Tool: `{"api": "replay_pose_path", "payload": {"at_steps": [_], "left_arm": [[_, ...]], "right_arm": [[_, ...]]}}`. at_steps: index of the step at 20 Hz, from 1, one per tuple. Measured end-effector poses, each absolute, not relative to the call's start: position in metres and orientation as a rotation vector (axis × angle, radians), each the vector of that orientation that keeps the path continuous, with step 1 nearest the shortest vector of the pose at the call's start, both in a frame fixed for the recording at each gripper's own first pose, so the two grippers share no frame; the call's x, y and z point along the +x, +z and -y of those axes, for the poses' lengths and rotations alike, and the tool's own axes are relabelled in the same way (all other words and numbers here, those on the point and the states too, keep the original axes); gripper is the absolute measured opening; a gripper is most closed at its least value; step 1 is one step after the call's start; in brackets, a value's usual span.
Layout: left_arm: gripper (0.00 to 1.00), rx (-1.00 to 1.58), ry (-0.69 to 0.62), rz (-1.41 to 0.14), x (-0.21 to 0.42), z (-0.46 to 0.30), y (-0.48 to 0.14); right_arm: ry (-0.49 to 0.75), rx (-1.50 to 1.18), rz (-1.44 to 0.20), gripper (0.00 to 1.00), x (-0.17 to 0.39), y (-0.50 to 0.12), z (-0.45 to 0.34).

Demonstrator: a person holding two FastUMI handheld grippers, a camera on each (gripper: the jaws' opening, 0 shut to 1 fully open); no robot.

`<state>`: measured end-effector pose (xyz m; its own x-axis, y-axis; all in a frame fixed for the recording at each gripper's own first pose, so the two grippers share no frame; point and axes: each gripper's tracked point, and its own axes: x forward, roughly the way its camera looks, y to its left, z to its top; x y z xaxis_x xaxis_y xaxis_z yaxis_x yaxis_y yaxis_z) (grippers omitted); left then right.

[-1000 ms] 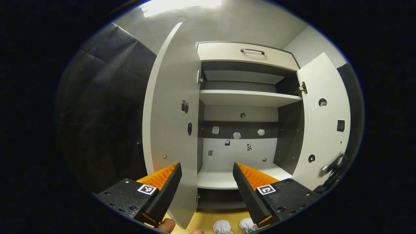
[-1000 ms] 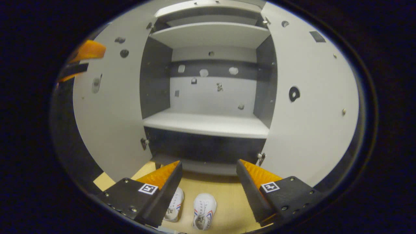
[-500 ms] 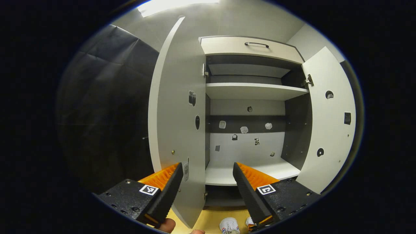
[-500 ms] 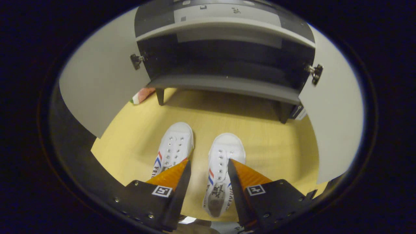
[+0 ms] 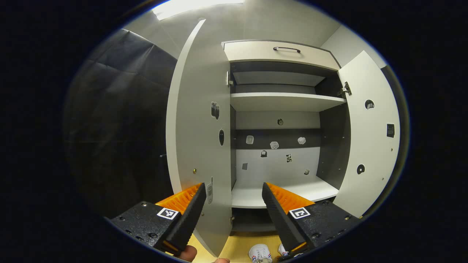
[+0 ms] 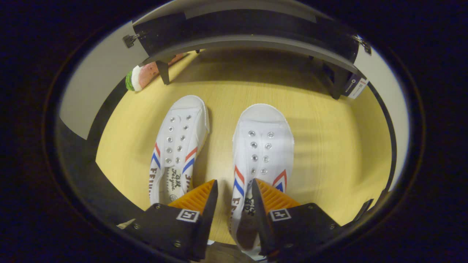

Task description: Grab one shoe with the right hand and put it into the shoe cabinet, grab the other shoe with the left hand and put it into the shoe cabinet; then close the right door with the right hand and the left door with the left hand.

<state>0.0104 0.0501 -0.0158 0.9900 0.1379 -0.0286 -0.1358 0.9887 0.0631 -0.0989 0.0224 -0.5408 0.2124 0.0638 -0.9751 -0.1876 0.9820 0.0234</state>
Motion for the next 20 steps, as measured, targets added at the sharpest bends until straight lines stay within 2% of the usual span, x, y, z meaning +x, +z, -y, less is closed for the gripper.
{"api": "replay_pose_path", "payload": {"at_steps": [1,2,3,5,6,13,20], "left_arm": [[0.94,0.061,0.137,-0.030,0.010,-0.049,-0.015],[0.94,0.062,0.136,-0.030,0.010,-0.050,-0.016],[0.94,0.064,0.135,-0.031,0.010,-0.050,-0.015],[0.94,0.062,0.131,-0.029,0.010,-0.049,-0.015],[0.94,0.061,0.129,-0.028,0.010,-0.050,-0.015],[0.94,0.052,0.118,-0.023,0.010,-0.049,-0.014],[0.94,0.038,0.116,-0.019,0.009,-0.049,-0.014]], "right_arm": [[0.169,-0.139,-1.339,0.49,-0.096,-0.544,-0.018],[0.156,-0.139,-1.343,0.48,-0.096,-0.544,-0.016],[0.144,-0.124,-1.355,0.16,-0.097,-0.539,-0.015],[0.131,-0.072,-1.370,0.16,-0.092,-0.553,-0.015],[0.116,-0.049,-1.356,0.01,-0.093,-0.542,-0.019],[0.079,0.141,-1.273,0.00,-0.080,-0.497,-0.021],[0.165,0.211,-1.094,0.00,-0.039,-0.403,-0.048]]}}
